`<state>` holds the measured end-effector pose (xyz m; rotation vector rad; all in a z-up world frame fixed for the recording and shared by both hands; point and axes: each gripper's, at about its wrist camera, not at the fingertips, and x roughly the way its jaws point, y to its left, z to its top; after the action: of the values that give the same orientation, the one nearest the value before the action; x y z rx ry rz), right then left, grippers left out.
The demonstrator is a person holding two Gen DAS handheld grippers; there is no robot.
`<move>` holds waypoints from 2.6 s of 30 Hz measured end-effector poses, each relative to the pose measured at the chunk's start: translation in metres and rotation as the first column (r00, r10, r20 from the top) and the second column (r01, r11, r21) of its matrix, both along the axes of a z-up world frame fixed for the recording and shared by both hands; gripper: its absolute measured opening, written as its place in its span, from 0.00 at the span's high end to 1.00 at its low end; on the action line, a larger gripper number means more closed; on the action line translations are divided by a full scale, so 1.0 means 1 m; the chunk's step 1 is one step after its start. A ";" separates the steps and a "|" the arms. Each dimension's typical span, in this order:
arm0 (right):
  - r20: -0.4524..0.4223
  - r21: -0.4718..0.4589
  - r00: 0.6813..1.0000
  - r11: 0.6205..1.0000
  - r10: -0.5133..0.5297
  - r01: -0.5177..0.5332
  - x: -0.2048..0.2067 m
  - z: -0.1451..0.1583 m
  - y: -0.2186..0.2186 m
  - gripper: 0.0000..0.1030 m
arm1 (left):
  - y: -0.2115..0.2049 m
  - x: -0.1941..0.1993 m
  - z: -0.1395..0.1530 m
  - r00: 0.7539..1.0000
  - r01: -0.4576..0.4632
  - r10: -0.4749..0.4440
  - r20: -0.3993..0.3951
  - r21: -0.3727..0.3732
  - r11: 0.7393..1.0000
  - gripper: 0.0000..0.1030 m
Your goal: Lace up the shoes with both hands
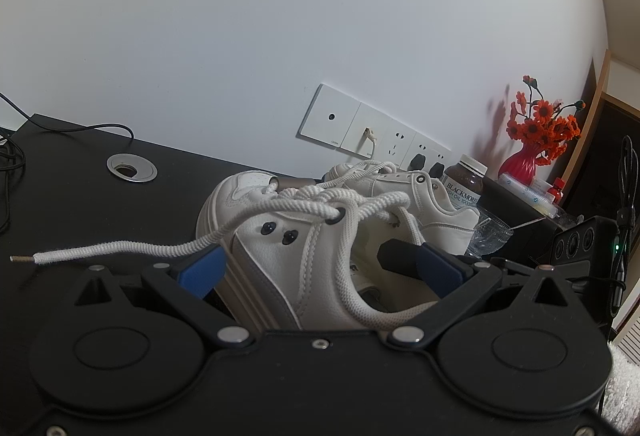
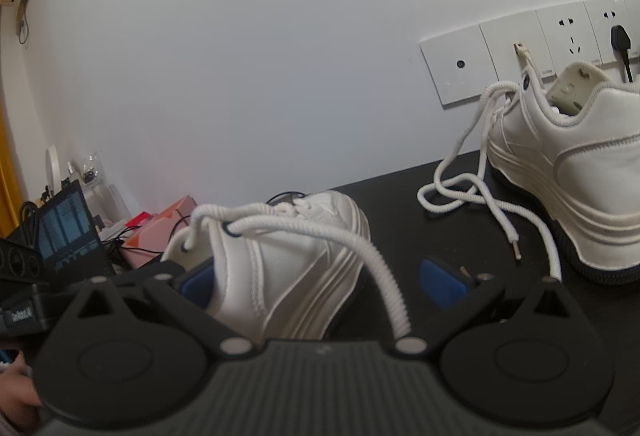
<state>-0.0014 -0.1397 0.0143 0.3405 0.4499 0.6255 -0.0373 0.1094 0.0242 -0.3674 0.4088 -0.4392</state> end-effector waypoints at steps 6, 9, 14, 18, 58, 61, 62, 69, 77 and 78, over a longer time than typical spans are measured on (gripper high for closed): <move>-0.001 0.001 1.000 1.000 -0.002 0.002 -0.002 0.000 0.000 0.00 | 0.000 0.000 0.000 1.000 0.000 0.000 -0.001 0.000 1.000 0.00; -0.002 0.002 1.000 1.000 -0.001 0.001 -0.002 0.000 0.000 0.00 | 0.000 0.000 0.000 1.000 0.000 0.000 0.000 0.000 1.000 0.00; -0.004 0.003 1.000 1.000 -0.001 0.001 -0.002 -0.001 -0.001 0.00 | 0.000 0.000 -0.001 1.000 0.001 -0.001 -0.002 -0.003 1.000 0.00; -0.005 0.003 1.000 1.000 0.000 0.000 -0.002 -0.001 -0.001 0.01 | 0.000 0.000 -0.001 1.000 0.002 -0.002 -0.003 -0.004 1.000 0.00; -0.009 0.007 1.000 1.000 -0.003 0.003 -0.008 0.001 0.000 0.00 | 0.000 0.000 0.000 1.000 0.003 -0.003 -0.004 -0.008 1.000 0.00; -0.010 0.007 1.000 1.000 -0.002 0.002 -0.008 0.001 -0.001 0.00 | 0.001 0.000 0.000 1.000 0.004 -0.004 -0.004 -0.009 1.000 0.00; -0.010 0.008 1.000 1.000 -0.002 0.002 -0.008 0.001 -0.001 0.00 | 0.001 0.000 0.000 1.000 0.004 -0.004 -0.005 -0.010 1.000 0.00; -0.011 0.009 1.000 1.000 -0.002 0.002 -0.009 0.001 -0.001 0.00 | 0.001 0.001 -0.001 1.000 0.005 -0.005 -0.006 -0.012 1.000 0.00; -0.012 0.010 1.000 1.000 -0.001 0.001 -0.008 0.000 -0.001 0.00 | 0.001 0.001 -0.001 1.000 0.005 -0.005 -0.006 -0.012 1.000 0.00; -0.012 0.010 1.000 1.000 -0.001 0.001 -0.008 0.000 -0.001 0.00 | 0.002 0.001 -0.001 1.000 0.006 -0.006 -0.006 -0.012 1.000 0.00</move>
<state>-0.0090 -0.1405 0.0140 0.3536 0.4581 0.6253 -0.0359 0.1110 0.0229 -0.3798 0.4134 -0.4466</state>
